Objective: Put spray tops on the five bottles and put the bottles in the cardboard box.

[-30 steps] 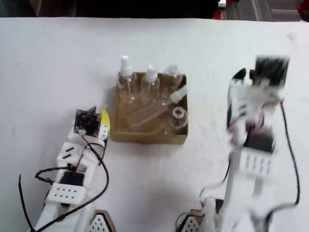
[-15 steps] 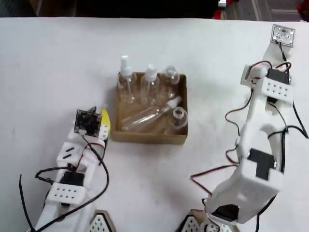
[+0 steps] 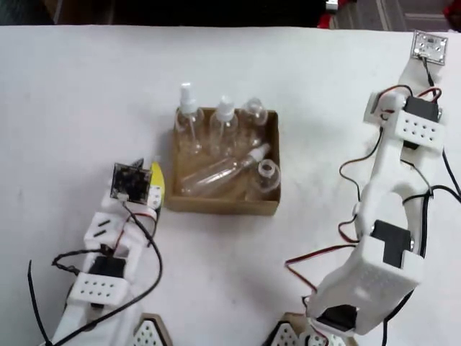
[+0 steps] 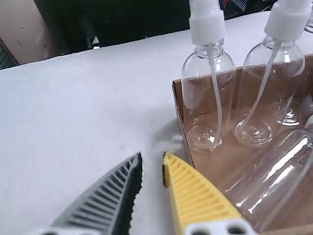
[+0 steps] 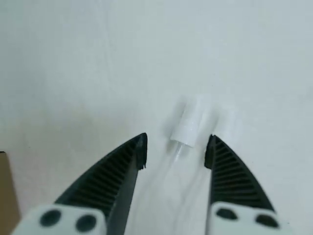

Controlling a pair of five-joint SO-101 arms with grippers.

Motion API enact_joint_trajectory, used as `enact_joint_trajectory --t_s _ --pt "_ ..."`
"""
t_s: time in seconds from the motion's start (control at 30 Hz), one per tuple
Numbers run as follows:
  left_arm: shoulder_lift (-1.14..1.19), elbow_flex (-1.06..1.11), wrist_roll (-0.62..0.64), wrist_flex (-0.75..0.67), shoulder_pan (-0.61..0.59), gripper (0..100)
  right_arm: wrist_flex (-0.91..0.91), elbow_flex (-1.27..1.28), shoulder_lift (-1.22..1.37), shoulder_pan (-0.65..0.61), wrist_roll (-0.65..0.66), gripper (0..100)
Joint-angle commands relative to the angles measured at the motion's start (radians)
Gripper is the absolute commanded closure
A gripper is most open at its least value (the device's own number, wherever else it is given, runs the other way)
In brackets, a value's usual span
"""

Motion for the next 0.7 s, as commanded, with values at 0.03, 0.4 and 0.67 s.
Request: enact_joint_trajectory --t_s 0.03,0.4,0.67 --pt "-0.022 -0.002 0.011 -0.018 -0.002 93 0.077 -0.054 -0.051 0.012 -0.003 82.0" --pt "-0.021 -0.002 0.009 -0.009 0.025 93 0.272 -0.048 -0.325 -0.027 0.153 81.9" --pt "-0.022 -0.002 0.009 -0.011 0.022 93 0.443 0.051 -0.492 -0.194 0.152 81.9"
